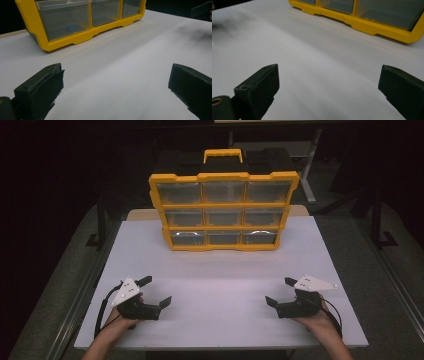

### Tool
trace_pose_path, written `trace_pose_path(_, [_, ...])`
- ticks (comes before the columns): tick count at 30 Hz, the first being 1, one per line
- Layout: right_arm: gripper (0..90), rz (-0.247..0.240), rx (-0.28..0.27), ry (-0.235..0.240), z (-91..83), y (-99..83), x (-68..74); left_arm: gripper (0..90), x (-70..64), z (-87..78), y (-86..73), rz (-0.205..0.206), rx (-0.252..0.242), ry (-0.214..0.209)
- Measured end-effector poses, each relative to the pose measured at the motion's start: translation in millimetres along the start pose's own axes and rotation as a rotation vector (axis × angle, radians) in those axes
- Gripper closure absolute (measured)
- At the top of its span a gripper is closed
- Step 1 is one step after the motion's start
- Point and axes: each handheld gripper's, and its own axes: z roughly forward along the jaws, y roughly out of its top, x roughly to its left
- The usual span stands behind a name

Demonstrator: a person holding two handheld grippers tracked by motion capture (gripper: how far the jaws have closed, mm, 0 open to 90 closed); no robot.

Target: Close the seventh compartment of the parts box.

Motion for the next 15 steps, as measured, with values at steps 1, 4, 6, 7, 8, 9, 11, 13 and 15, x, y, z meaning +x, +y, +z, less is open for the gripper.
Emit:
trace_pose_path(1, [2.9,-0.002,0.000,-0.002,-0.8,-1.6,-0.4,0.0,0.0,-0.1,0.0,0.002,0.000,0.000])
trace_pose_path(4, [2.9,0.000,0.008,-0.008,-4.1,-6.8,0.0,0.0,-0.1,0.2,-0.2,0.006,0.005,-0.001])
trace_pose_path(6, [2.9,-0.002,0.019,-0.012,-5.8,-8.2,0.8,0.0,-0.3,0.4,-0.1,0.011,0.008,-0.002])
trace_pose_path(7, [2.9,-0.011,0.015,-0.013,-5.8,-7.9,0.2,0.0,-0.4,0.8,0.0,0.012,0.006,-0.003])
trace_pose_path(8, [2.9,-0.011,0.012,-0.014,-5.9,-7.6,0.1,0.0,-0.5,1.0,0.0,0.011,0.005,-0.003])
trace_pose_path(9, [2.9,-0.009,0.012,-0.014,-5.8,-7.4,0.2,0.0,-1.3,1.5,-0.2,0.004,0.003,-0.005])
trace_pose_path(11, [2.9,-0.013,0.013,-0.013,-5.6,-7.6,0.1,0.0,-1.1,1.2,-0.2,0.010,0.010,-0.006])
trace_pose_path(13, [2.9,-0.012,0.011,-0.012,-5.9,-7.6,0.0,0.0,-1.1,1.4,0.0,0.010,0.011,-0.006])
trace_pose_path(15, [2.9,-0.009,0.009,-0.013,-6.0,-7.2,0.0,0.0,-1.2,1.8,0.1,0.007,0.011,-0.007])
